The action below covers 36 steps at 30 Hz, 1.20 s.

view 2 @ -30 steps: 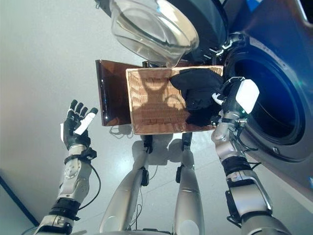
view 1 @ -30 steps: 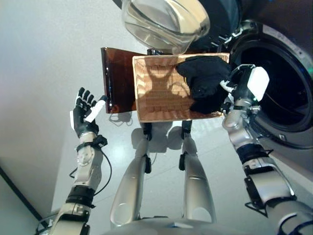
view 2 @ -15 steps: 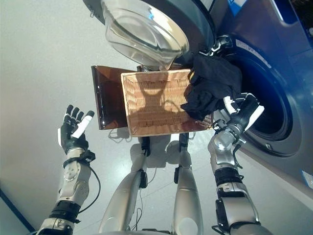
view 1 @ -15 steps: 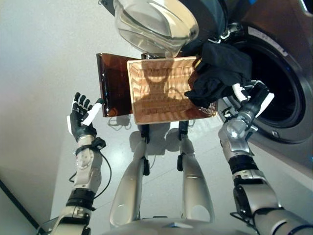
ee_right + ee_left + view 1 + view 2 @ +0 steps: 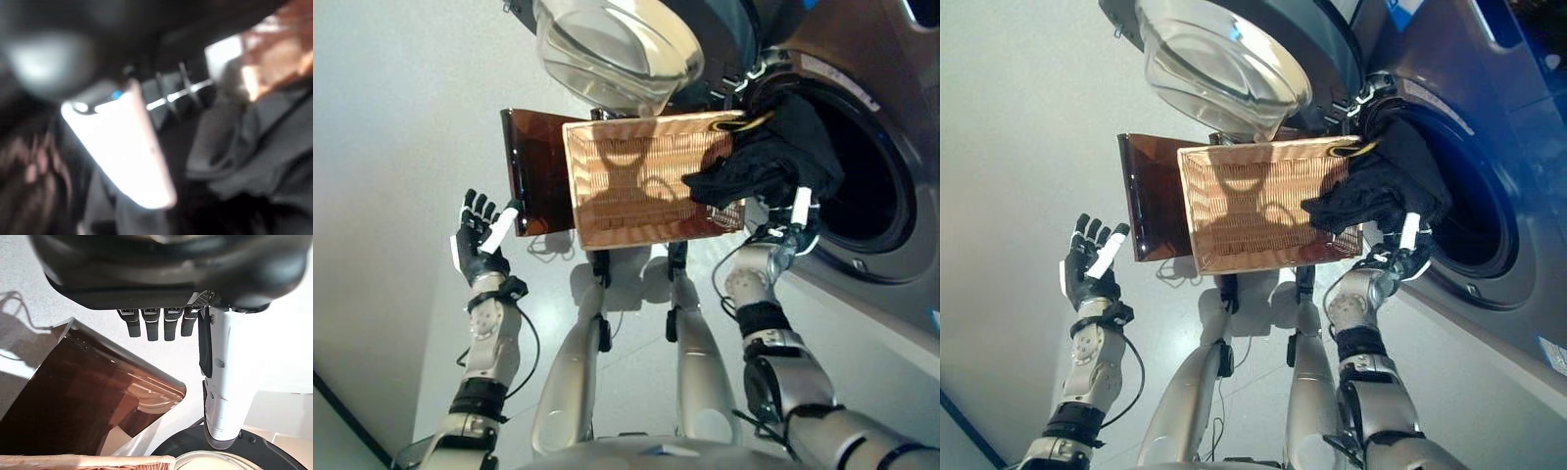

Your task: Pick up the clothes and place them into the washing machine

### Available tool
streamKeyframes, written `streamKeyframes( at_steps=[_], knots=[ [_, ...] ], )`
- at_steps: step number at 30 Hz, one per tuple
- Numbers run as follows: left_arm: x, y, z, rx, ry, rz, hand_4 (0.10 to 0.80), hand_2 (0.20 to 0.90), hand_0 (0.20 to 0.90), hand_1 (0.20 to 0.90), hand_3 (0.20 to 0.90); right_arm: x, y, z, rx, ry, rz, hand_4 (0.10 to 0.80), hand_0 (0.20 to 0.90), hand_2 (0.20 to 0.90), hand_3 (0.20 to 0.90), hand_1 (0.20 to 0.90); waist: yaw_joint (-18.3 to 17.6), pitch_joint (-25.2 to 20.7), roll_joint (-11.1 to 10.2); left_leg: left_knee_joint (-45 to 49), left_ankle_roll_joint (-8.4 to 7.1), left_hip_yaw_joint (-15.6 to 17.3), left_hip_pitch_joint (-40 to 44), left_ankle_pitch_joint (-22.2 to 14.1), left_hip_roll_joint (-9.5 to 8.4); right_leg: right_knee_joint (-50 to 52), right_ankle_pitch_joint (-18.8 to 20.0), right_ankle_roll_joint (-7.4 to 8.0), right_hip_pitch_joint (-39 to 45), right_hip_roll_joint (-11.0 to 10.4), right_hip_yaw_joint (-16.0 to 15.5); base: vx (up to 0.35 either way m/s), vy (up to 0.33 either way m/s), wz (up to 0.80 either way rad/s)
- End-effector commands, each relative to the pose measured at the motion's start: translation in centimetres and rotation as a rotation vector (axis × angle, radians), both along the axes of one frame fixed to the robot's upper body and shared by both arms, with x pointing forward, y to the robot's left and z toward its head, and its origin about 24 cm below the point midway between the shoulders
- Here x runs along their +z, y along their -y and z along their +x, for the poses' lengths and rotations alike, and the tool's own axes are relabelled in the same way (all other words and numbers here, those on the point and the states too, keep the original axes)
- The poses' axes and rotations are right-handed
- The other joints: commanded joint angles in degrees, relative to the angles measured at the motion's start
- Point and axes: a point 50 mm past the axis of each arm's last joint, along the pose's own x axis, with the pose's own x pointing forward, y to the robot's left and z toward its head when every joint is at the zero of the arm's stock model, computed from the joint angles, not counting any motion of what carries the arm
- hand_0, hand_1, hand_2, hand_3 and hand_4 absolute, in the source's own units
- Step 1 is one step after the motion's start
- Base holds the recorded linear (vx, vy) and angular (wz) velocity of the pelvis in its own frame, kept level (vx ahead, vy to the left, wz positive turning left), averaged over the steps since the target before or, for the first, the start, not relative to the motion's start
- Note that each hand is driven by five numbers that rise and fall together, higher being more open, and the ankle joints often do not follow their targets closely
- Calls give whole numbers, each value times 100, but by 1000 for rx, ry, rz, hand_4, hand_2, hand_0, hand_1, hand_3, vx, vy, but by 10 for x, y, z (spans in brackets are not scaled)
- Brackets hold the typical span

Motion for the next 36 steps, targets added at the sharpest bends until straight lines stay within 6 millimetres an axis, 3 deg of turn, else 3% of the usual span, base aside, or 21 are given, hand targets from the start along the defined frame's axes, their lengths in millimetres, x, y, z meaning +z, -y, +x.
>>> streamKeyframes(
  at_steps=[1, 14, 20, 24, 33, 36],
  knots=[
    [1, -22, -14, 62, 26, 22, 800, 900, 900, 900, 900, -3, 29, -14, -205, 66, 64, 300, 200, 200, 200, 200, 343, -630, -24, 12, -490, 139, 247, -581, -58, -45, -276, 23, 51, 51, -100, 0, 0, 0],
    [6, -18, -12, 4, 52, 41, 800, 900, 900, 900, 900, 32, 62, -2, -291, 120, 78, 300, 200, 200, 200, 200, 519, -654, 172, -30, -485, 155, 242, -570, -83, 3, -326, 12, -16, 39, -59, 0, 0, 0],
    [9, -19, -12, -24, 62, 62, 800, 900, 900, 900, 900, 56, 89, -3, -368, 159, 66, 300, 200, 200, 200, 200, 595, -698, 332, -42, -493, 149, 232, -572, -97, 124, -390, 3, -107, 31, 6, 0, 0, 0],
    [8, -23, -14, -28, 61, 69, 800, 900, 900, 900, 900, 81, 112, -11, -472, 227, 71, 300, 200, 200, 200, 200, 627, -738, 453, -52, -534, 143, 232, -566, -87, 214, -462, -13, -138, 33, 54, 18, -19, 0],
    [5, -23, -18, -45, 49, 60, 800, 900, 900, 900, 900, 109, 152, -35, -624, 242, 37, 300, 200, 200, 200, 200, 595, -809, 640, -52, -539, 167, 242, -626, -77, 396, -580, -24, -274, 43, 129, 13, -5, -1],
    [9, -26, -20, -52, 71, 77, 800, 900, 900, 900, 900, 137, 172, -47, -682, 277, -19, 300, 200, 200, 200, 200, 596, -816, 722, -52, -560, 160, 219, -619, -96, 478, -623, -30, -372, 29, 196, 0, 0, 0]
  ],
)
